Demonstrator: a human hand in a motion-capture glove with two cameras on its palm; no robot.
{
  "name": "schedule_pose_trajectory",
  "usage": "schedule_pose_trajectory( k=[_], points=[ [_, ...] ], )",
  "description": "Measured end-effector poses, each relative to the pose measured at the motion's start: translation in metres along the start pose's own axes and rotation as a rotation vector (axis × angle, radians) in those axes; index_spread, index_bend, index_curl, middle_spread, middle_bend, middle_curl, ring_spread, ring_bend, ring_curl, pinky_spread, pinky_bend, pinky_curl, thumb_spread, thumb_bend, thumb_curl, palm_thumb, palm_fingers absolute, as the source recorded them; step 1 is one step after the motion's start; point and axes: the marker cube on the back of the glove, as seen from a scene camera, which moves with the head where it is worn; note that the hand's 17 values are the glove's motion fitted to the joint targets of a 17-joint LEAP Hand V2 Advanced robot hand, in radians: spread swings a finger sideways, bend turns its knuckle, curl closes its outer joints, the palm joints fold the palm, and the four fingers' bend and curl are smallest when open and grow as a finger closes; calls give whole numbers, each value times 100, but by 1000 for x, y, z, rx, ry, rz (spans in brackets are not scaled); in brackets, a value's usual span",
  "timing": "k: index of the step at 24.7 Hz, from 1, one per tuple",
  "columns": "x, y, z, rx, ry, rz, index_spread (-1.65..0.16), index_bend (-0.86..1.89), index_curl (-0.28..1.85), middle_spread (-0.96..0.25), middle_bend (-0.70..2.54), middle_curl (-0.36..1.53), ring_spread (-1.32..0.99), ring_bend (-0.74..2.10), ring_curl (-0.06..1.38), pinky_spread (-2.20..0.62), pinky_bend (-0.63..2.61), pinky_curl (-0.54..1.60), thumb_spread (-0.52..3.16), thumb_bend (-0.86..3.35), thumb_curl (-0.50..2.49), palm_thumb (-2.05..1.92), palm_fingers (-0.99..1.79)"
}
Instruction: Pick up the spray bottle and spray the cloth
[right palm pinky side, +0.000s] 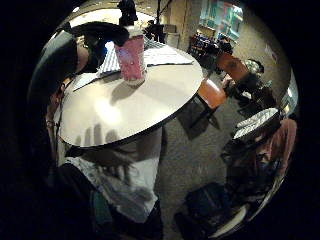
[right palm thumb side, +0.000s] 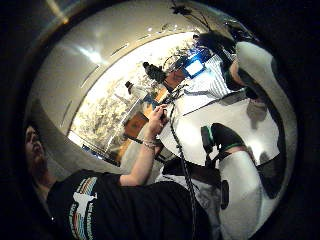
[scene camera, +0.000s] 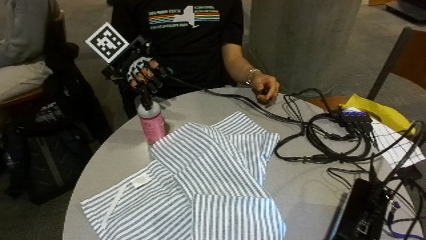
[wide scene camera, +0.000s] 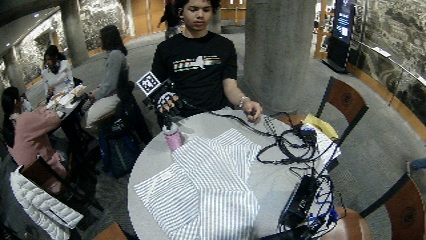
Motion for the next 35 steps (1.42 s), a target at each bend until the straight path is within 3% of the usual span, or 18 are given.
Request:
schedule_pose_trajectory(
  k=[11,17,35],
  points=[
    [29,-4,0,223,-757,316,-29,11,25,-1,27,27,-3,35,26,8,43,30,89,23,27,72,80],
    [40,-10,9,244,-693,360,-30,9,24,1,24,29,-2,34,27,7,48,32,90,17,29,75,75],
    [78,-102,60,165,-606,437,-33,9,21,5,18,34,5,29,29,12,57,37,85,7,34,89,46]
  ],
)
